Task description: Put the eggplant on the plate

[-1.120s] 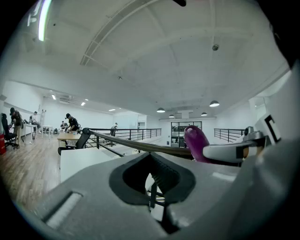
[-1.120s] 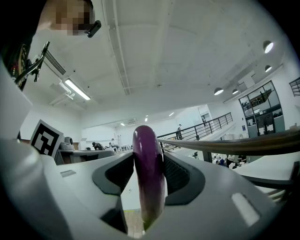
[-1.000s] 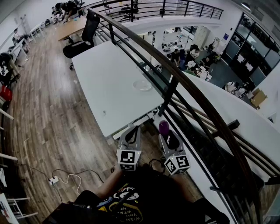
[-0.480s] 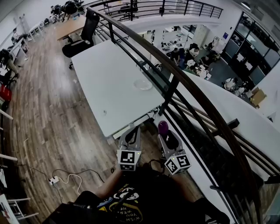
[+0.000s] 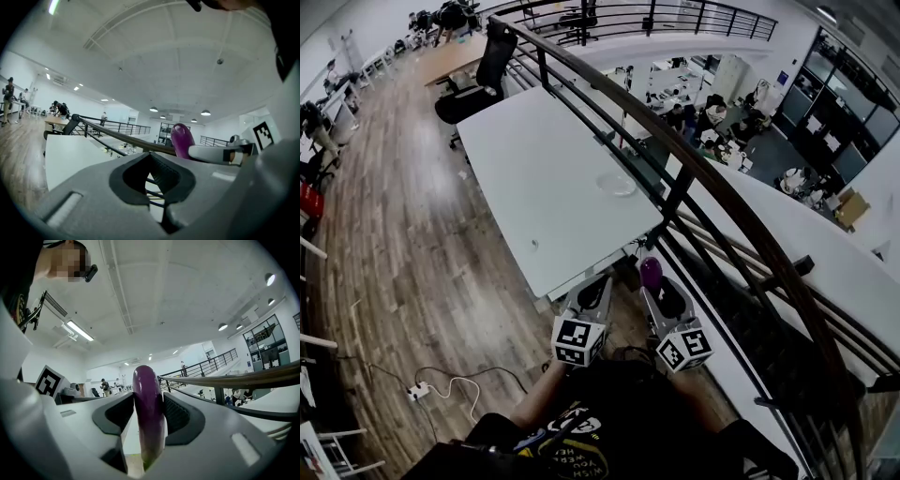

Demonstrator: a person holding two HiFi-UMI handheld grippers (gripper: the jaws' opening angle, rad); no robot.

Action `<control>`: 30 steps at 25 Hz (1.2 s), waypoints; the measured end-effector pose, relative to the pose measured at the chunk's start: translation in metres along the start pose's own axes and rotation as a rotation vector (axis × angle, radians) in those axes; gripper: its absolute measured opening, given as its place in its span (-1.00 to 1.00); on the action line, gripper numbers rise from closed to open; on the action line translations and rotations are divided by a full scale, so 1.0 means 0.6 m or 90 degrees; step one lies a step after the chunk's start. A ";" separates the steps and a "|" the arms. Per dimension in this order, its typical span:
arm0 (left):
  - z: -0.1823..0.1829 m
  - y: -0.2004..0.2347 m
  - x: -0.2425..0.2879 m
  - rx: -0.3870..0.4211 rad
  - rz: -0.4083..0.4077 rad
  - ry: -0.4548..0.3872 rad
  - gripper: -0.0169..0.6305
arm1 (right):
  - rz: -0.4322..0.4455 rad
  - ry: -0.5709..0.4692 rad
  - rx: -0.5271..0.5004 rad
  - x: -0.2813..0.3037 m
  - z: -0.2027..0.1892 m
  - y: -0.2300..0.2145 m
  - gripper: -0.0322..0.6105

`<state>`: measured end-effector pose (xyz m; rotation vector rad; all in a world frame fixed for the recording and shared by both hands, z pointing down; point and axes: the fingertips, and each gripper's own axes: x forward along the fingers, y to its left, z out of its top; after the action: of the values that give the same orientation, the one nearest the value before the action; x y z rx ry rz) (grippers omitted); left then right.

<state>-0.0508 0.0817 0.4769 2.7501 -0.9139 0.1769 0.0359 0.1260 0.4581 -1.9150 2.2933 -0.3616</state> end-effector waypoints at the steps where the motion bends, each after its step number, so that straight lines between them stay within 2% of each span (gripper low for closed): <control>1: -0.014 -0.001 -0.005 0.014 -0.010 0.014 -0.93 | 0.000 0.001 -0.001 -0.001 -0.007 0.009 -0.28; 3: -0.045 0.001 -0.019 0.046 -0.010 0.035 -0.93 | -0.003 0.004 -0.003 -0.006 -0.026 0.026 -0.28; 5: -0.063 0.001 -0.030 0.051 -0.001 0.045 -0.93 | -0.007 0.015 -0.003 -0.013 -0.044 0.035 -0.28; 9: -0.048 0.015 -0.018 0.055 0.020 0.037 -0.93 | -0.019 0.025 0.005 -0.001 -0.040 0.011 -0.28; 14: 0.008 0.060 0.068 0.046 0.058 0.019 -0.93 | -0.021 0.013 -0.001 0.060 0.011 -0.060 -0.28; 23: 0.057 0.078 0.229 0.066 0.077 0.015 -0.93 | 0.001 0.020 0.004 0.155 0.044 -0.181 -0.28; 30: 0.074 0.097 0.302 0.071 0.113 0.019 -0.93 | 0.042 0.041 0.009 0.215 0.049 -0.233 -0.28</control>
<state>0.0606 -0.0791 0.4788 2.7554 -1.1740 0.3080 0.1522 -0.0264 0.4739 -1.8423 2.3817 -0.4368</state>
